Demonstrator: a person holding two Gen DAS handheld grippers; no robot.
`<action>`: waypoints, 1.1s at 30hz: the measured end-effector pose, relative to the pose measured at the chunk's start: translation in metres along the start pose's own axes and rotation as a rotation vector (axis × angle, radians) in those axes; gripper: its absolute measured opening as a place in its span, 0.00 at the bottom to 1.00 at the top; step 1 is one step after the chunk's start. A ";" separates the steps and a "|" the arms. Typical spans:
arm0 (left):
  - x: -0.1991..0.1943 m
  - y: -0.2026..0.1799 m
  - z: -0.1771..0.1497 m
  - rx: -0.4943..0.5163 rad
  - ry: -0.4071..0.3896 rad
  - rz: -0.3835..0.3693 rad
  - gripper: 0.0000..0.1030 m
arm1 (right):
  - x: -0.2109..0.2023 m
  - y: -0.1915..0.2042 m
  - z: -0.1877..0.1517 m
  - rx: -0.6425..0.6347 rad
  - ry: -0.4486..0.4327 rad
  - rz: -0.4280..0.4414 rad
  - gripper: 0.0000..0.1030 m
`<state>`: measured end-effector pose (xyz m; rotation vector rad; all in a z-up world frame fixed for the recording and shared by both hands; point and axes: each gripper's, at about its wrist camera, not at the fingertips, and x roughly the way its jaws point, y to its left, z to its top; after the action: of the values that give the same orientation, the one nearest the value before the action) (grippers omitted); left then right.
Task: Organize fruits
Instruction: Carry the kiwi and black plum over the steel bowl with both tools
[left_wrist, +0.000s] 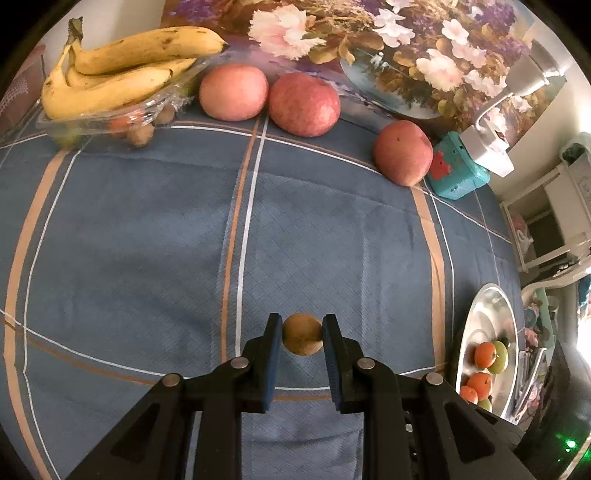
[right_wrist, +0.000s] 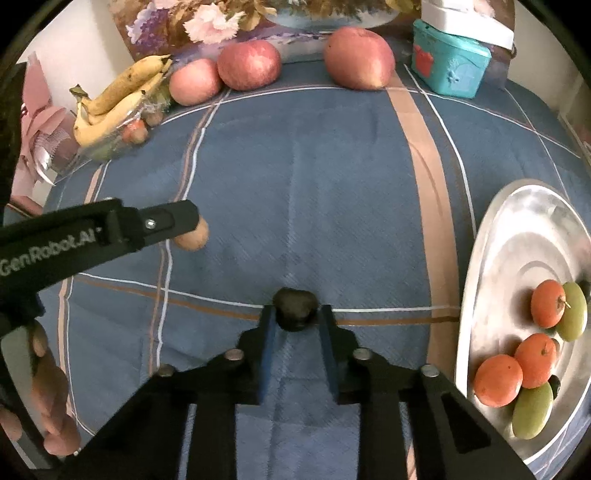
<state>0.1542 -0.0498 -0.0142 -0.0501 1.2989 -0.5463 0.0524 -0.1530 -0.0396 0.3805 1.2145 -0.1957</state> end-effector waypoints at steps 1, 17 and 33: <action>-0.001 0.000 0.000 -0.001 -0.003 0.001 0.23 | -0.001 0.001 0.000 -0.002 -0.004 -0.001 0.21; -0.023 -0.023 -0.016 0.039 -0.030 0.033 0.23 | -0.053 -0.030 -0.010 0.070 -0.098 0.042 0.21; -0.021 -0.097 -0.039 0.186 -0.031 0.001 0.23 | -0.078 -0.090 -0.016 0.213 -0.149 0.014 0.21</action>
<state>0.0805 -0.1158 0.0256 0.0965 1.2134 -0.6607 -0.0193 -0.2344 0.0124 0.5497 1.0466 -0.3372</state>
